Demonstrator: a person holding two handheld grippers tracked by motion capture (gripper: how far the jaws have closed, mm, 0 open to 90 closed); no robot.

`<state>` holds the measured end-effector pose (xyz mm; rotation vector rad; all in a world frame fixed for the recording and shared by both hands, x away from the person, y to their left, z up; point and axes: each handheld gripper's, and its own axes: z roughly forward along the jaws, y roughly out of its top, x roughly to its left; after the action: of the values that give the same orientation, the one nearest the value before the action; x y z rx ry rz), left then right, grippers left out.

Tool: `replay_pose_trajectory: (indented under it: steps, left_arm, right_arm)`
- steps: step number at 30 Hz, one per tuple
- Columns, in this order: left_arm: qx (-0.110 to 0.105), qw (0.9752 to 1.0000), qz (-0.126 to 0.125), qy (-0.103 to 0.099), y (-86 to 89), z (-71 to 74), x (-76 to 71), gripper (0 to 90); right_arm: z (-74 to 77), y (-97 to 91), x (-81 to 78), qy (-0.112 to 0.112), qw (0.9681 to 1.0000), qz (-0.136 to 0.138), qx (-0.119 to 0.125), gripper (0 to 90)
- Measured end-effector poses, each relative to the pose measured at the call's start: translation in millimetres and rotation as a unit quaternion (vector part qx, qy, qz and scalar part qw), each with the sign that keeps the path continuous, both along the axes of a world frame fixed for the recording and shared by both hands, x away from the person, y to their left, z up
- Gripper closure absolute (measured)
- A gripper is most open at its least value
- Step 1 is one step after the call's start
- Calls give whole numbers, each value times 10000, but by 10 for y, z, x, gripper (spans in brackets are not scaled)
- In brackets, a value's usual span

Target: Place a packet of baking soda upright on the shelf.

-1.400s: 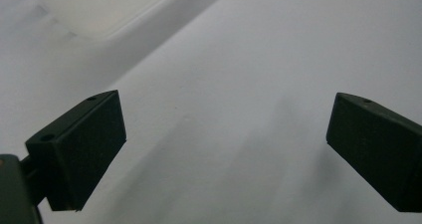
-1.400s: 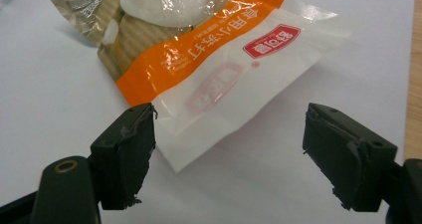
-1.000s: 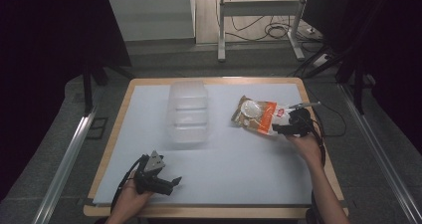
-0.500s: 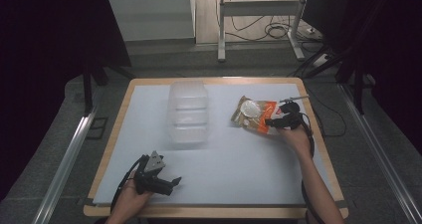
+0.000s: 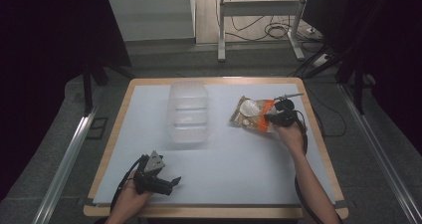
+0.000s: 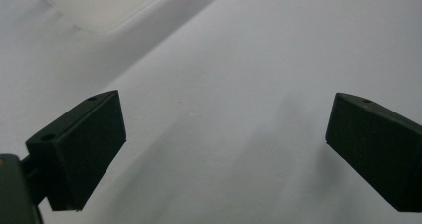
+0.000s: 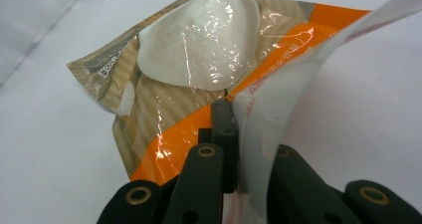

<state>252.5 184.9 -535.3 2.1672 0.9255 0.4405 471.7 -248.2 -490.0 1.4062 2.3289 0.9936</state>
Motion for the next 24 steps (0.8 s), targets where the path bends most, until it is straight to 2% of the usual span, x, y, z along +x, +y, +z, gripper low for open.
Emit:
replay_pose_trajectory:
  steps: [4,10,18,22,24]
  left_arm:
    - [4,10000,2,-6,-1,1,0,24]
    - [17,10000,-4,-4,-3,0,-1,24]
    - [15,10000,-3,-15,-4,2,-3,24]
    - [15,10000,-4,-17,-4,2,-3,24]
    - [16,10000,-7,-18,-6,3,-5,24]
  right_arm:
    - [89,59,-27,-131,9998,77,-135,892]
    - [265,120,-40,-306,9993,197,-115,893]
    - [486,229,-5,-390,9986,344,-107,893]
    - [590,284,0,-444,9979,427,-200,893]
    - [693,331,-2,-501,9971,499,-264,893]
